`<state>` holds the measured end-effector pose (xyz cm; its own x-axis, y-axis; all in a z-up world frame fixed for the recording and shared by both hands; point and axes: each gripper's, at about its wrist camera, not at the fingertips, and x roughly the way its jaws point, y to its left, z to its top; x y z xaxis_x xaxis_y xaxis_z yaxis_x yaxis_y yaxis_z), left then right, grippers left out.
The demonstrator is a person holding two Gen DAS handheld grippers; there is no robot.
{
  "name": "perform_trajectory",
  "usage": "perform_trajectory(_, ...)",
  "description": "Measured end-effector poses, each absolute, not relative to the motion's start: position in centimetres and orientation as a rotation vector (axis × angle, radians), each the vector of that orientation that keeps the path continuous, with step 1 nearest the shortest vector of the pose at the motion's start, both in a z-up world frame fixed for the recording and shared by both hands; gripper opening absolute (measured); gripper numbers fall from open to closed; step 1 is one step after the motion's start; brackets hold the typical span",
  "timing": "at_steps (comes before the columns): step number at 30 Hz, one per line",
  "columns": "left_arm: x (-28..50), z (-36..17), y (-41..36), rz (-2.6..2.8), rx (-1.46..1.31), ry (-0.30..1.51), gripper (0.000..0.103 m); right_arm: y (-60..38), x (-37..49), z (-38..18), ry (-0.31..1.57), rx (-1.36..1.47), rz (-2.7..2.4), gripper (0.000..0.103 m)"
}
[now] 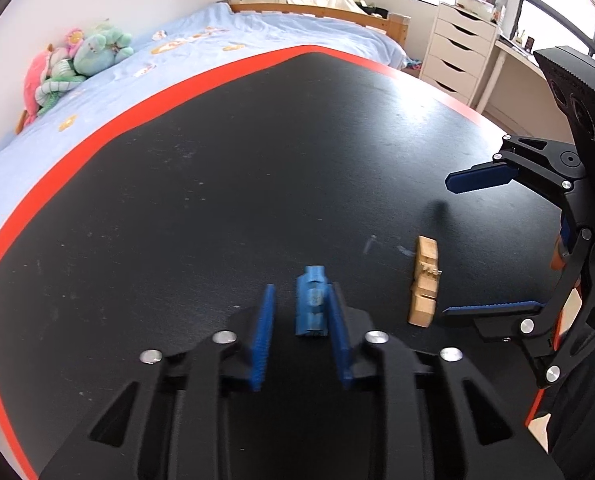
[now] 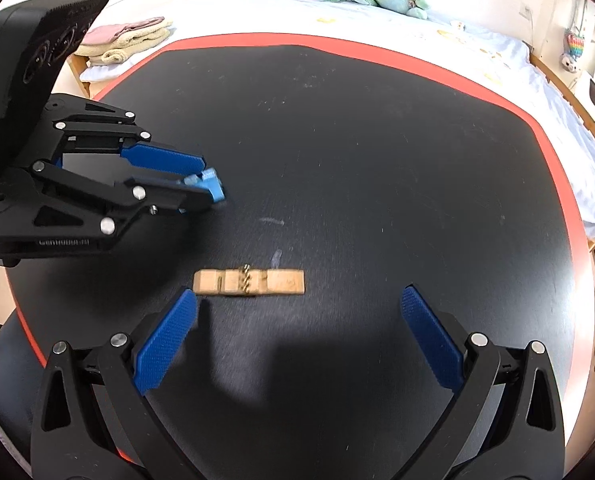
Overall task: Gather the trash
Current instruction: 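Grasp the blue clip with the left gripper while the right grasps the wooden clothespin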
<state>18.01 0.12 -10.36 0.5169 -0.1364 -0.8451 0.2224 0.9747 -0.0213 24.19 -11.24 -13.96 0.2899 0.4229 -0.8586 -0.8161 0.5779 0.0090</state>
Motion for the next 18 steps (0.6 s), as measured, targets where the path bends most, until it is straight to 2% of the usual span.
perform_trajectory(2,18.1,-10.4,0.4,-0.205,0.088,1.008,0.015,-10.9,24.4,-14.1,0.947,-0.485,0.874,0.1)
perform_trajectory(12,18.0,-10.5,1.0,-0.198,0.065,1.001,0.015,-10.9,24.2,-14.1,0.93,-0.499,0.909,0.098)
perform_trajectory(16,17.9,-10.5,1.1,-0.197,0.058,1.001,0.015,-10.9,23.7,-14.3,0.914,-0.522,0.927,0.08)
perform_trajectory(18,17.8,-10.5,1.2,-0.194,0.053,1.003,0.015,-10.7,23.5,-14.2,0.902,-0.519,0.939,0.065)
